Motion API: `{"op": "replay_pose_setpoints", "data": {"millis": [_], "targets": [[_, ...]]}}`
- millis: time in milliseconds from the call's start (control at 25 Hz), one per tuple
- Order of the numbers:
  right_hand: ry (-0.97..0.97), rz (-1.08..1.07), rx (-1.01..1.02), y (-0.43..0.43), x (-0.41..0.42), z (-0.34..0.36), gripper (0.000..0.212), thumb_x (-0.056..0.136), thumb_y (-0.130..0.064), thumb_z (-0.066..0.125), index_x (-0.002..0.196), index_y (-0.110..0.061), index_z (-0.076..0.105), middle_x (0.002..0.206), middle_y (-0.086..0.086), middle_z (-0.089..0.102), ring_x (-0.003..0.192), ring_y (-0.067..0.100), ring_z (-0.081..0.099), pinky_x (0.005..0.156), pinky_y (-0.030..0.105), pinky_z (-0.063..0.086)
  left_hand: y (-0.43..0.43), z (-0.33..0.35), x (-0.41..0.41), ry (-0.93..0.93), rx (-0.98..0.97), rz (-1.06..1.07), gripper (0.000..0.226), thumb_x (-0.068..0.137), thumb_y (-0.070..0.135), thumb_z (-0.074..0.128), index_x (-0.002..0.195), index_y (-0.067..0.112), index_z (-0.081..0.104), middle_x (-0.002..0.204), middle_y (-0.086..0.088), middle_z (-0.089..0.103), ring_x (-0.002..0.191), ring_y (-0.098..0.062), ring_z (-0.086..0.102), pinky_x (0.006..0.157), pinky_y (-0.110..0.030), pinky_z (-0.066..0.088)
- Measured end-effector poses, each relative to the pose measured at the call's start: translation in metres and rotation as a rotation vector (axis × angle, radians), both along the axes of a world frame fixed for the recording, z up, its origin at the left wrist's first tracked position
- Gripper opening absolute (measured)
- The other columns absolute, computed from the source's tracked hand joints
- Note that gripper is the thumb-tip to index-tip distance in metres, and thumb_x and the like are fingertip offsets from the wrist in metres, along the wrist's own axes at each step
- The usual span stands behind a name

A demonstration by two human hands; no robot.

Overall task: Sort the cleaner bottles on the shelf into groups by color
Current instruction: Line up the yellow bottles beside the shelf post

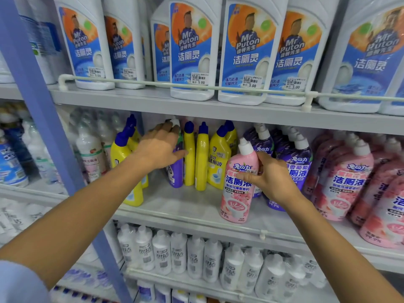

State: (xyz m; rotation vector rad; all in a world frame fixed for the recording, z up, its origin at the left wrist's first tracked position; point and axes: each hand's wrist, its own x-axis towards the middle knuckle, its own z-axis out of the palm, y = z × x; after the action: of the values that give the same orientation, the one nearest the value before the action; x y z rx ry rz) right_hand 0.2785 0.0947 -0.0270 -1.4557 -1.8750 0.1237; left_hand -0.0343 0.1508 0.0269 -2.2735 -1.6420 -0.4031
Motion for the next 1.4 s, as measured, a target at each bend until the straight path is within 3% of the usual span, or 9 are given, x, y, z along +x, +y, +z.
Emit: {"op": "replay_pose_setpoints", "data": {"millis": [120, 240, 440, 600, 1240, 1400], "targets": [[-0.006, -0.013, 0.006, -0.001, -0.001, 0.001, 0.060, 0.071, -0.055, 0.083, 0.103, -0.010, 0.059, 0.086, 0.002, 0.071, 0.074, 0.019, 0.065, 0.065, 0.035, 0.055, 0.019, 0.010, 0.000, 0.092, -0.136, 0.038, 0.085, 0.091, 0.065, 0.055, 0.153, 0.013, 0.031, 0.155, -0.012, 0.036, 0.139, -0.035, 0.039, 0.104, -0.046, 0.043], [-0.011, -0.020, 0.009, -0.002, 0.000, 0.000, 0.061, 0.070, -0.056, 0.082, 0.103, -0.010, 0.060, 0.085, 0.002, 0.071, 0.074, 0.021, 0.065, 0.068, 0.040, 0.057, 0.040, 0.019, -0.002, 0.044, -0.167, 0.059, 0.084, 0.090, 0.060, 0.060, 0.149, 0.008, 0.032, 0.149, -0.016, 0.040, 0.135, -0.038, 0.042, 0.105, -0.047, 0.044], [0.008, -0.016, 0.007, -0.004, -0.002, 0.001, 0.064, 0.067, -0.059, 0.079, 0.105, -0.010, 0.060, 0.085, 0.004, 0.071, 0.075, 0.024, 0.066, 0.069, 0.044, 0.057, 0.068, 0.010, 0.005, -0.207, -0.205, 0.093, 0.082, 0.087, 0.044, 0.073, 0.146, 0.003, 0.032, 0.138, -0.021, 0.050, 0.125, -0.039, 0.052, 0.095, -0.041, 0.047], [0.016, -0.023, 0.026, -0.005, -0.006, 0.002, 0.061, 0.069, -0.052, 0.082, 0.106, -0.008, 0.062, 0.085, 0.005, 0.071, 0.073, 0.023, 0.065, 0.068, 0.041, 0.055, 0.076, -0.015, 0.016, -0.399, -0.111, 0.084, 0.081, 0.089, 0.026, 0.075, 0.148, 0.001, 0.025, 0.132, -0.023, 0.056, 0.120, -0.042, 0.056, 0.092, -0.041, 0.047], [0.025, -0.035, 0.027, -0.004, -0.006, 0.000, 0.060, 0.069, -0.050, 0.085, 0.105, -0.008, 0.063, 0.085, 0.006, 0.072, 0.076, 0.026, 0.066, 0.070, 0.045, 0.055, 0.107, -0.009, -0.041, -0.350, -0.117, 0.307, 0.075, 0.088, 0.003, 0.064, 0.149, -0.008, 0.022, 0.119, -0.026, 0.061, 0.104, -0.044, 0.065, 0.073, -0.040, 0.054], [0.031, -0.042, 0.020, -0.004, -0.005, -0.001, 0.060, 0.069, -0.051, 0.084, 0.105, -0.009, 0.062, 0.086, 0.004, 0.072, 0.077, 0.025, 0.067, 0.072, 0.044, 0.056, 0.115, -0.010, -0.052, -0.280, -0.084, 0.347, 0.061, 0.087, -0.004, 0.063, 0.140, -0.012, 0.033, 0.118, -0.028, 0.063, 0.106, -0.043, 0.064, 0.082, -0.045, 0.056]]}}
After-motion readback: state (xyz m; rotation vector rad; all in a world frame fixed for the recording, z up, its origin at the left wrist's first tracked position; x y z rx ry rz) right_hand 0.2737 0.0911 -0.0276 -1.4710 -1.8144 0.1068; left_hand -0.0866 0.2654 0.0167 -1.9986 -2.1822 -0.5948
